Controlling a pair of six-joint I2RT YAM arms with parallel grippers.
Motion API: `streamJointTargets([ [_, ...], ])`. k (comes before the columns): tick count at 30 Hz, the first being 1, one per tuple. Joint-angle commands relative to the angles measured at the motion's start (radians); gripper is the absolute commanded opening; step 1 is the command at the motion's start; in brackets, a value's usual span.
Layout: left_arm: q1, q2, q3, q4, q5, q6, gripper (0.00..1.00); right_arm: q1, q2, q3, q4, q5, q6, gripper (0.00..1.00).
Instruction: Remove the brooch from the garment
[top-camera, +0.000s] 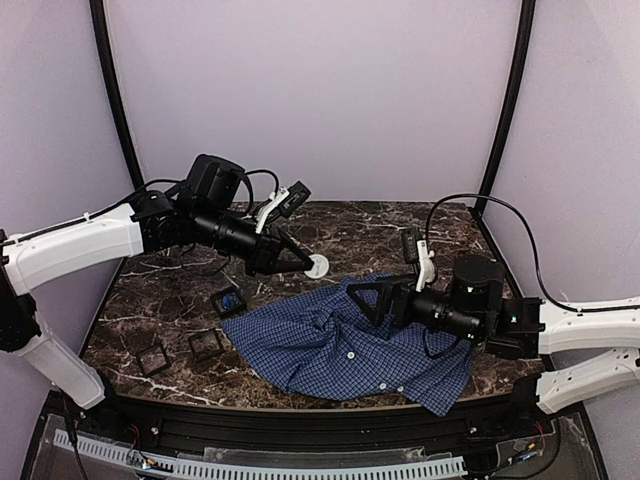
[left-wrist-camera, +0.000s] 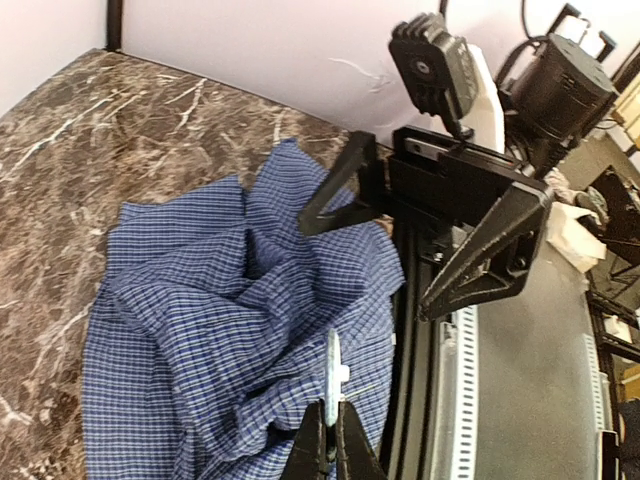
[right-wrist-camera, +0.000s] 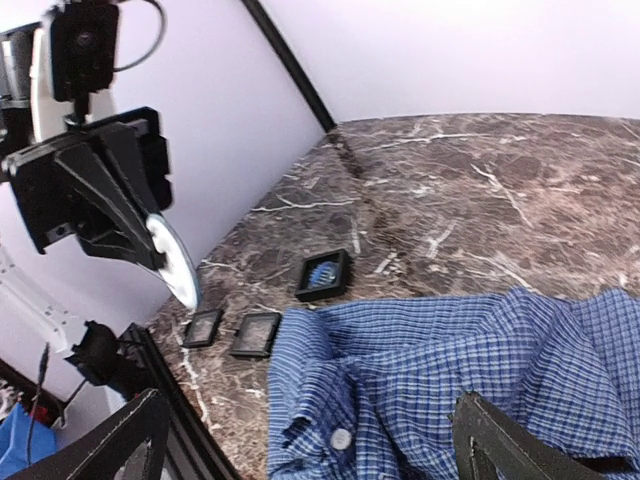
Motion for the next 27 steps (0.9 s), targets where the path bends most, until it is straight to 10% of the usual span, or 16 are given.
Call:
streamJointTargets([
  [1, 0.0, -0.016, -0.026, 0.065, 0.267, -0.058, 0.01, -0.023, -0.002, 0.015, 0.108, -0.258, -0.094, 0.97],
  [27, -0.006, 0.006, -0.02, 0.062, 0.364, -0.065, 0.01, -0.027, 0.179, 0.142, 0.31, -0.448, -0.119, 0.51],
])
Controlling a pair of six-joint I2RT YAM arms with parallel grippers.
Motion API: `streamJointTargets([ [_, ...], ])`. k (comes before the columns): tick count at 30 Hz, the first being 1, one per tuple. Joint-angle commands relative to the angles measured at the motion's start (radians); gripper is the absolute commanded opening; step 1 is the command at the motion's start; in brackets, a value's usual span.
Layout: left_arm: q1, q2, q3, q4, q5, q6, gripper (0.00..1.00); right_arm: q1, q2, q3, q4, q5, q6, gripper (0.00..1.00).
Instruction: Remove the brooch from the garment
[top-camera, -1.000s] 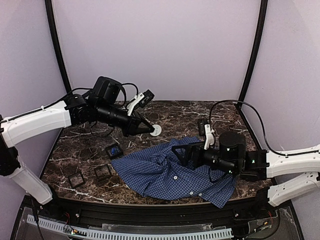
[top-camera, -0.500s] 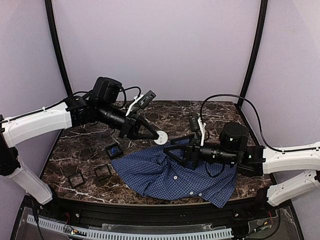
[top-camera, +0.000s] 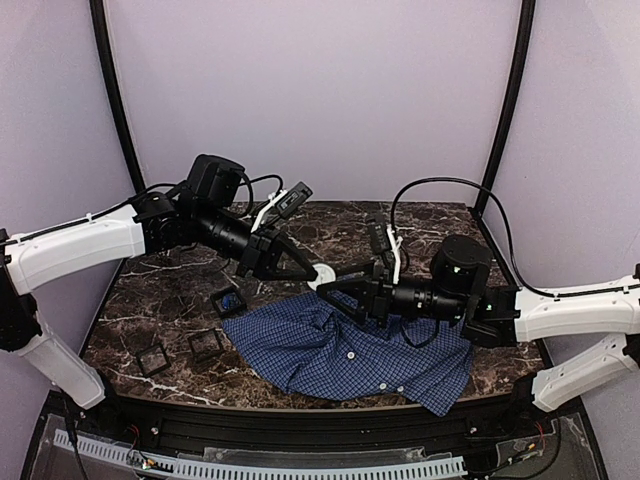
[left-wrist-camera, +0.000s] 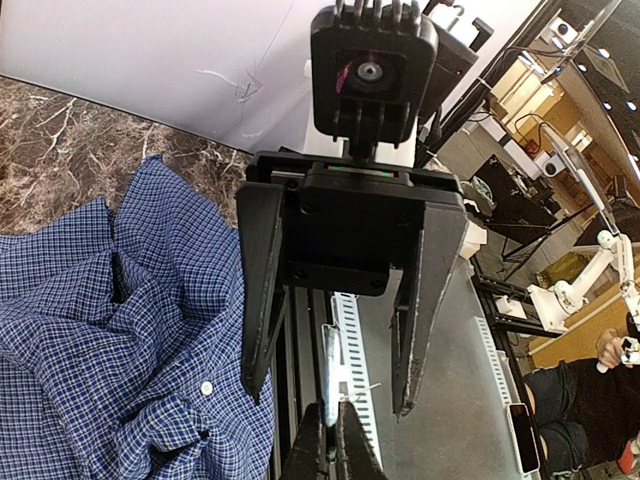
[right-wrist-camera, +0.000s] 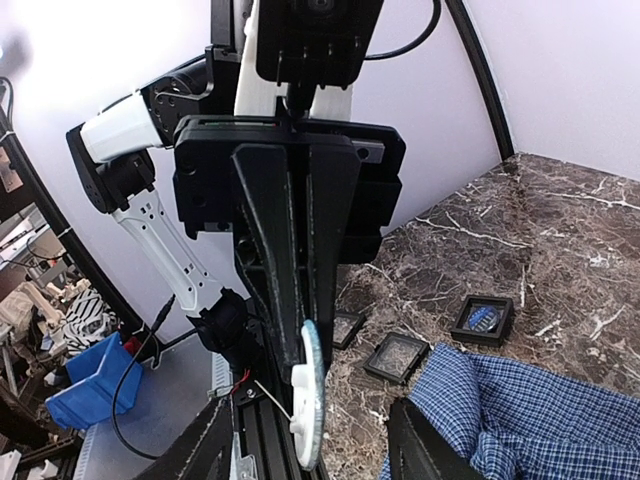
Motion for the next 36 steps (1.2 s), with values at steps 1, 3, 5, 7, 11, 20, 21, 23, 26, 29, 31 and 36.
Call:
streamJointTargets([
  [1, -0.006, -0.001, -0.007, 0.003, 0.018, 0.006, 0.01, -0.003, 0.005, 0.022, 0.053, 0.017, 0.0, 0.5],
  [3, -0.007, -0.002, -0.007, 0.002, 0.018, 0.009, 0.01, -0.004, 0.005, 0.018, 0.058, 0.032, 0.002, 0.45],
  [5, -0.008, -0.001, -0.007, 0.0, 0.017, 0.009, 0.01, -0.004, 0.007, 0.018, 0.06, 0.037, 0.005, 0.4],
  [7, -0.009, -0.002, -0.007, 0.0, 0.017, 0.01, 0.01, -0.004, 0.011, 0.018, 0.058, 0.042, 0.005, 0.36],
  [11, -0.01, -0.004, -0.007, -0.002, 0.014, 0.011, 0.01, -0.004, 0.014, 0.015, 0.054, 0.052, 0.008, 0.29],
  [20, -0.013, -0.004, -0.006, -0.01, 0.012, 0.02, 0.01, -0.004, 0.018, 0.017, 0.028, 0.106, 0.031, 0.16],
  [21, -0.013, -0.005, -0.005, -0.011, 0.011, 0.021, 0.01, -0.004, 0.019, 0.017, 0.025, 0.11, 0.035, 0.16],
  [23, -0.014, -0.006, -0.004, -0.013, 0.01, 0.023, 0.01, -0.006, 0.022, 0.017, 0.01, 0.129, 0.046, 0.14],
  [26, -0.016, -0.005, -0.004, -0.016, 0.006, 0.027, 0.01, -0.006, 0.022, 0.018, -0.012, 0.158, 0.06, 0.12],
  [29, -0.018, -0.006, -0.003, -0.02, 0.004, 0.03, 0.01, -0.008, 0.022, 0.018, -0.035, 0.188, 0.074, 0.12],
  [31, -0.017, -0.005, -0.003, -0.02, 0.004, 0.032, 0.01, -0.009, 0.02, 0.017, -0.045, 0.2, 0.084, 0.12],
  [36, -0.021, -0.004, 0.0, -0.028, 0.003, 0.039, 0.01, -0.015, 0.028, 0.035, -0.095, 0.229, 0.103, 0.11],
])
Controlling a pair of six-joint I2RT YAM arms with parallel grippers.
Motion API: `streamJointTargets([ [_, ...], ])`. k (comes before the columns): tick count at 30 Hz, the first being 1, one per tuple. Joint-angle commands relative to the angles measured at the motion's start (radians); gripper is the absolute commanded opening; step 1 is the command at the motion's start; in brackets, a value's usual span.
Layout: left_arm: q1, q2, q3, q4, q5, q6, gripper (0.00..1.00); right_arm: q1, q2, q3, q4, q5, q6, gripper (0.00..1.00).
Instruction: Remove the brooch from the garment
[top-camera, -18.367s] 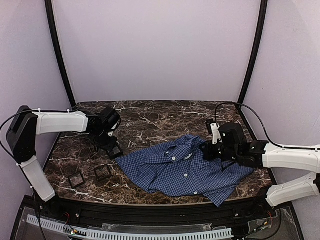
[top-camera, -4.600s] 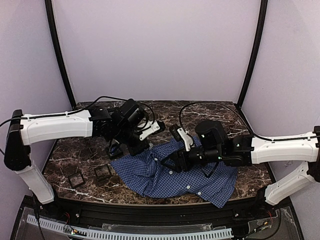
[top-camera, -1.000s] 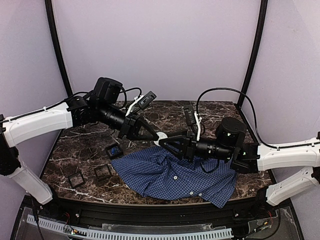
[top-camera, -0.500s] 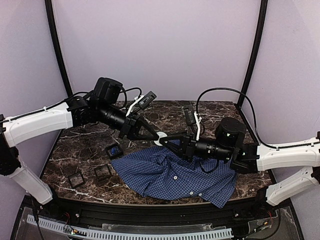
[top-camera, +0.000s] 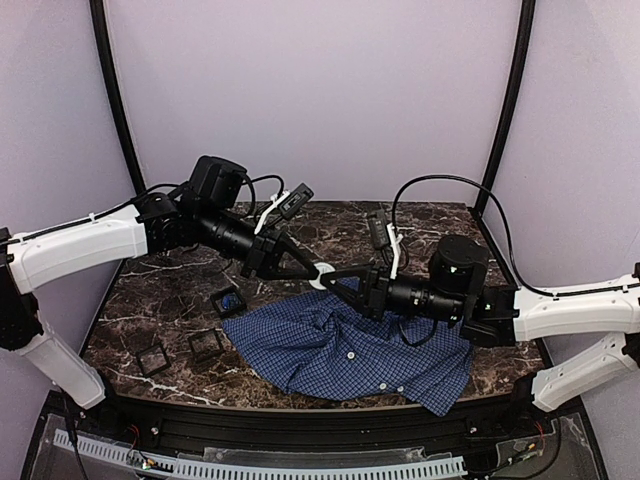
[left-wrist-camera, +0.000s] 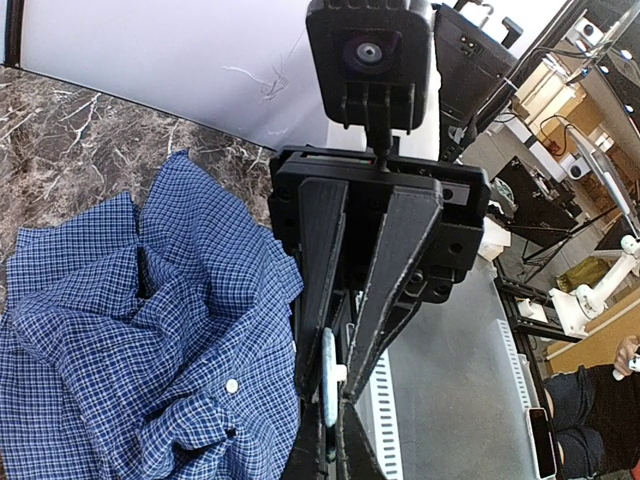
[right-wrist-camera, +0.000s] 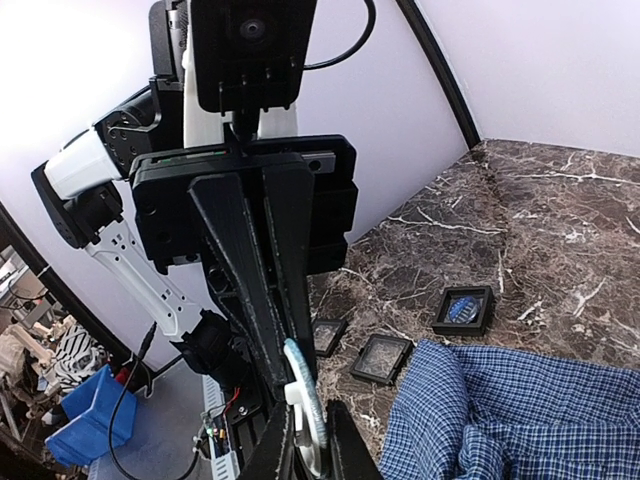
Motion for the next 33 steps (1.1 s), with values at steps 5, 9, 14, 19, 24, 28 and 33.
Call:
streamJointTargets([
  [5, -0.017, -0.015, 0.0, -0.031, 0.053, 0.028, 0.01, -0.024, 0.014, 0.021, -0.093, 0.142, 0.049, 0.1],
  [9, -0.016, -0.019, 0.002, -0.034, 0.044, 0.031, 0.01, -0.03, 0.002, 0.005, -0.092, 0.179, 0.066, 0.1],
  [14, -0.017, -0.024, -0.001, -0.032, 0.022, 0.032, 0.01, -0.035, -0.012, -0.01, -0.09, 0.19, 0.075, 0.1],
  [19, -0.016, -0.023, -0.002, -0.029, -0.052, 0.02, 0.01, -0.035, -0.015, -0.013, -0.047, 0.057, 0.019, 0.31],
  [24, -0.017, -0.007, -0.009, -0.018, -0.2, -0.008, 0.01, -0.037, -0.037, -0.001, -0.041, -0.033, -0.026, 0.64],
  [28, -0.01, -0.028, -0.048, 0.04, -0.392, -0.056, 0.01, -0.039, -0.083, -0.006, -0.092, 0.017, -0.046, 0.88],
  [33, 0.004, -0.112, -0.153, 0.135, -0.846, -0.137, 0.01, -0.052, -0.118, 0.024, -0.246, 0.153, -0.07, 0.99],
])
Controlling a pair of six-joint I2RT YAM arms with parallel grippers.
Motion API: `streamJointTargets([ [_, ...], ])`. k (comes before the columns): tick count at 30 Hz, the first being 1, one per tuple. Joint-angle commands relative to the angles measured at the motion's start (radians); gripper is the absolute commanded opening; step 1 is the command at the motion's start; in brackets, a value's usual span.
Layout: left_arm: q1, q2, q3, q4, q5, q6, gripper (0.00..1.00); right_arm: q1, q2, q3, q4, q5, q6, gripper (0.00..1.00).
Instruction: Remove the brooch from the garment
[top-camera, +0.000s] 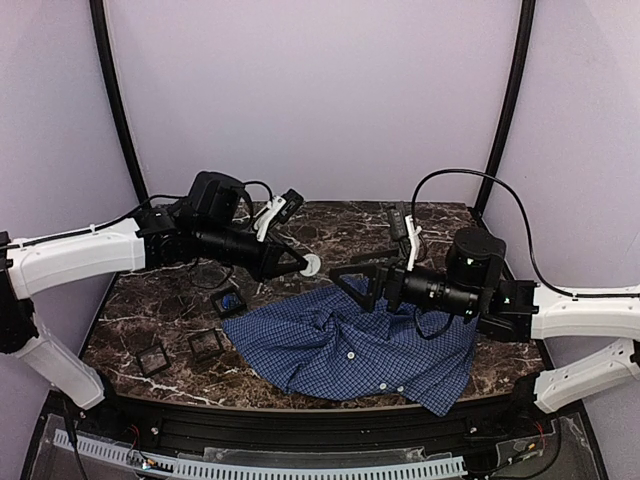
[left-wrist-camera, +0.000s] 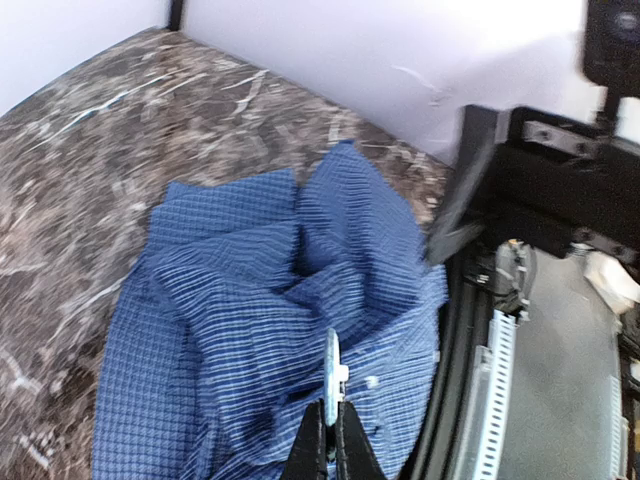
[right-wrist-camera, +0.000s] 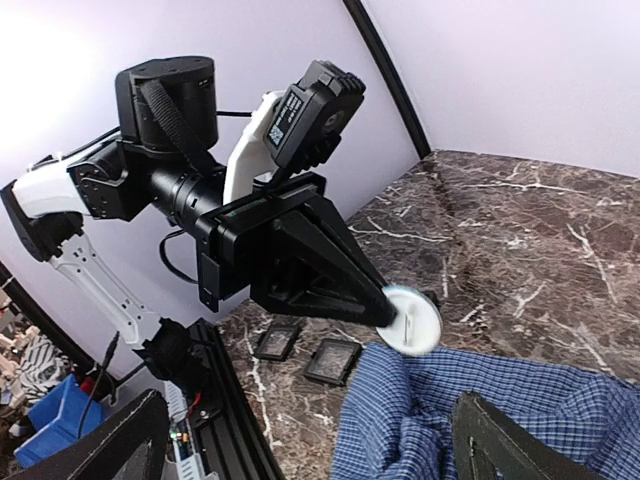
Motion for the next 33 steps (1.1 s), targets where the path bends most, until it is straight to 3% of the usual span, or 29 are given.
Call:
streamJointTargets([
  [1, 0.014, -0.114, -0.089, 0.069, -0.45, -0.097, 0.01, -0.02, -0.02, 0.031, -0.152, 0.136, -0.039, 0.99],
  [5, 0.014, -0.205, -0.176, 0.046, -0.58, -0.176, 0.01, -0.062, 0.02, 0.063, -0.265, 0.2, -0.033, 0.99],
  [14, 0.015, -0.375, -0.372, -0.312, -0.804, -0.438, 0.01, -0.158, 0.071, 0.044, -0.323, 0.278, 0.0, 0.99],
  [21, 0.013, -0.306, -0.424, -0.494, -0.766, -0.548, 0.01, -0.185, 0.069, 0.032, -0.335, 0.29, 0.003, 0.99],
  [33, 0.013, -0.171, -0.434, -0.561, -0.762, -0.559, 0.01, -0.209, -0.018, -0.036, -0.352, 0.304, 0.04, 0.99],
])
